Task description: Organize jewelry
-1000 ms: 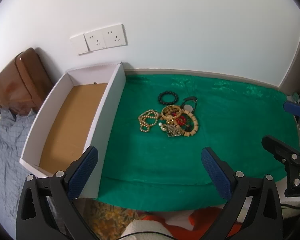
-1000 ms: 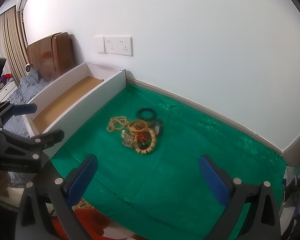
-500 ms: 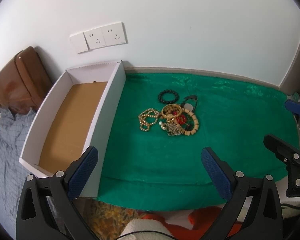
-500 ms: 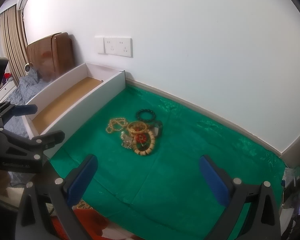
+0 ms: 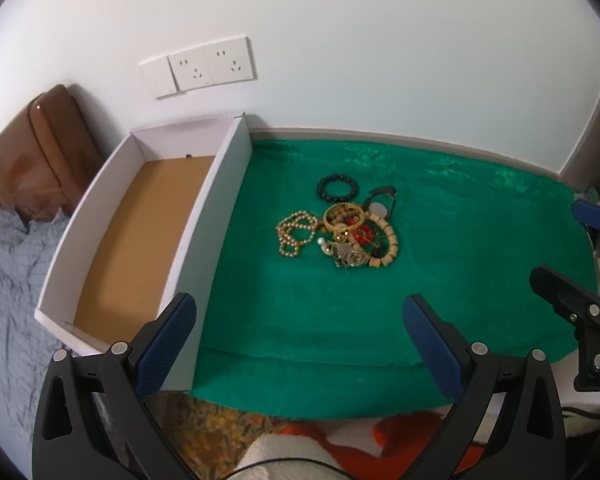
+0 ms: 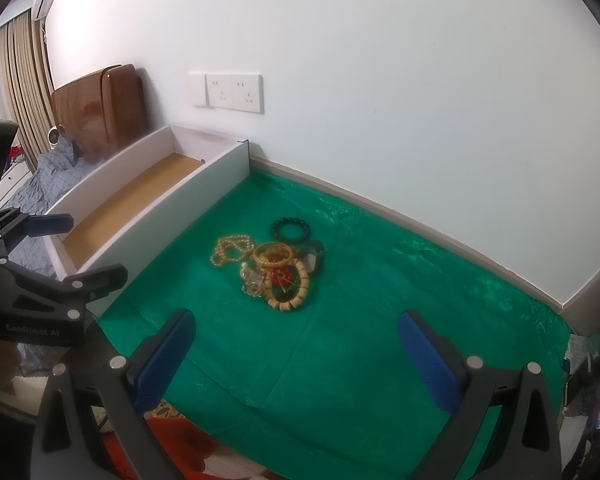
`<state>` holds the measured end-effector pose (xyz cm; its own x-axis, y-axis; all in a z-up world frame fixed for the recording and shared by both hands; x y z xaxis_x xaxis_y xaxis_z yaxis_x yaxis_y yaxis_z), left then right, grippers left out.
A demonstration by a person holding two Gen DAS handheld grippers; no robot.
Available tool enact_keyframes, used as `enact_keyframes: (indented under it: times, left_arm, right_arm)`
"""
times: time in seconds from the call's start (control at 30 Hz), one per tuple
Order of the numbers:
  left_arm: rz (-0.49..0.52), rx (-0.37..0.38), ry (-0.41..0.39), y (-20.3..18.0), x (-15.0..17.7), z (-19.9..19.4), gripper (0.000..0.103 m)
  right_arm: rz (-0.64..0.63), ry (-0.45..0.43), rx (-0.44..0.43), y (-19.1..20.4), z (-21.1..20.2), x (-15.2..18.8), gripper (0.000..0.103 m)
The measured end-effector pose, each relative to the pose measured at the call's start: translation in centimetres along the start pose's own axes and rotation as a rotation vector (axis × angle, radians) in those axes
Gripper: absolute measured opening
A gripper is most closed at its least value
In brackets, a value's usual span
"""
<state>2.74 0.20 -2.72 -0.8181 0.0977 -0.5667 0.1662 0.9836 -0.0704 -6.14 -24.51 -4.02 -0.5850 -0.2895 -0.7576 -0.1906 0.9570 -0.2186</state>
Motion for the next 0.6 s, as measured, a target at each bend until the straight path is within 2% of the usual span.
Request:
enact_keyframes:
  times: [0.6]
  left_arm:
    - [-0.006, 0.003, 0.010, 0.19, -0.17, 0.18, 0.103]
  right_arm:
    - [-0.007, 0.017, 0.042, 0.03, 0.44, 0.16, 0.103]
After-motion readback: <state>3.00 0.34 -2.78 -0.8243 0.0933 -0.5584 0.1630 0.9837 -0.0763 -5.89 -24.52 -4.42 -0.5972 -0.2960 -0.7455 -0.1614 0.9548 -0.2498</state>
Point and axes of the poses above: each gripper's, at about its wrist camera, not at the fingertips, and z roughly the way its jaws point, y to its left, x to its underside, the point moved 2 cm from there along z, roughly the way its jaws point, and after that the axes turned 8 degrees about x, right-handed, at the moved point
